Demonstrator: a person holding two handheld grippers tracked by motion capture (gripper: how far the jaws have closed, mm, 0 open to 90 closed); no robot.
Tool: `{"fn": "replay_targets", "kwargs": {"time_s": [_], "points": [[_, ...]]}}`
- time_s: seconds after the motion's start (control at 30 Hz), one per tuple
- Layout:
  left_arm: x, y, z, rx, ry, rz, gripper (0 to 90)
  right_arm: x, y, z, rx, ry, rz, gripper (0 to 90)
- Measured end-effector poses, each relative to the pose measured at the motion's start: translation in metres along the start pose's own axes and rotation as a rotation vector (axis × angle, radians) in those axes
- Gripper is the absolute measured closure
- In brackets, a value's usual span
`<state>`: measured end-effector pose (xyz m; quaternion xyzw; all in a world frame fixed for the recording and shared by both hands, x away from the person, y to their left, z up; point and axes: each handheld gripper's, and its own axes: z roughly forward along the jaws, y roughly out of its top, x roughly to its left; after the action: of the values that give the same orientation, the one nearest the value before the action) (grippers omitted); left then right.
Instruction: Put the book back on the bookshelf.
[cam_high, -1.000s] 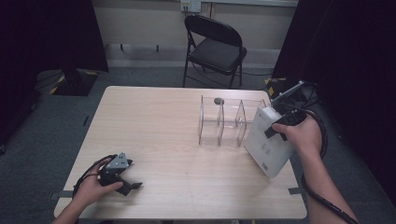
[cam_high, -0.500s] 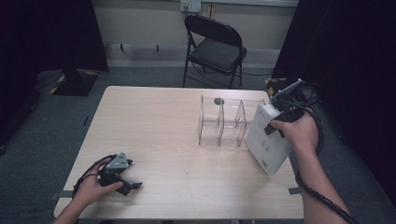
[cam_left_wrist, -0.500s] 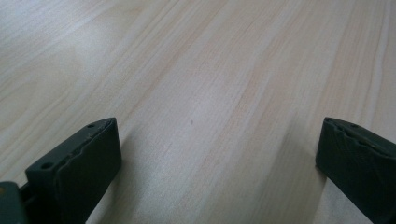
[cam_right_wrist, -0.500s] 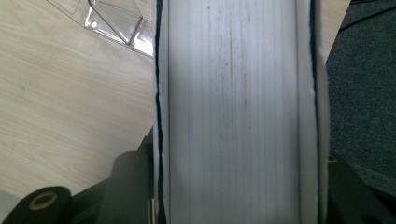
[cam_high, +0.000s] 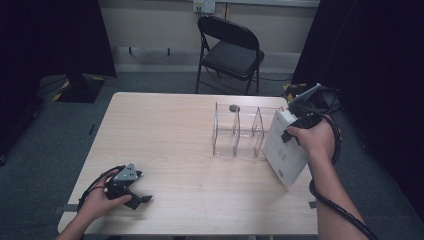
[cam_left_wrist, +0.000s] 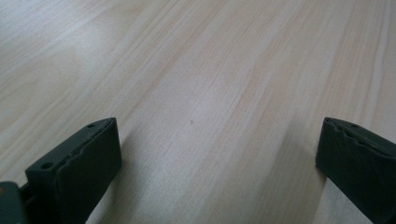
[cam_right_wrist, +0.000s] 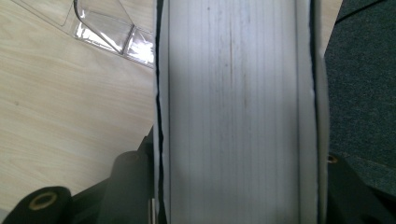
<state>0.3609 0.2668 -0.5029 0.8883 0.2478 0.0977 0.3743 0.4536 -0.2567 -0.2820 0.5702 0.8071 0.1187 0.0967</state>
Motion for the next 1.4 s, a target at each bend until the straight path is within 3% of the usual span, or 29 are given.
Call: {"fn": "replay_targets", "kwargs": {"time_s": [0.17,0.63,1.4], "points": [[0.000,0.000,0.000,0.000,0.000,0.000,0.0,0.001,0.004,0.002,-0.001,-0.004,0.023,52.4],[0.000,0.000,0.000,0.000,0.000,0.000,0.0,0.006,0.016,0.009,0.009,0.001,0.027,52.4],[0.000,0.000,0.000,0.000,0.000,0.000,0.0,0.001,0.031,0.010,0.000,-0.006,0.045,52.3]]}}
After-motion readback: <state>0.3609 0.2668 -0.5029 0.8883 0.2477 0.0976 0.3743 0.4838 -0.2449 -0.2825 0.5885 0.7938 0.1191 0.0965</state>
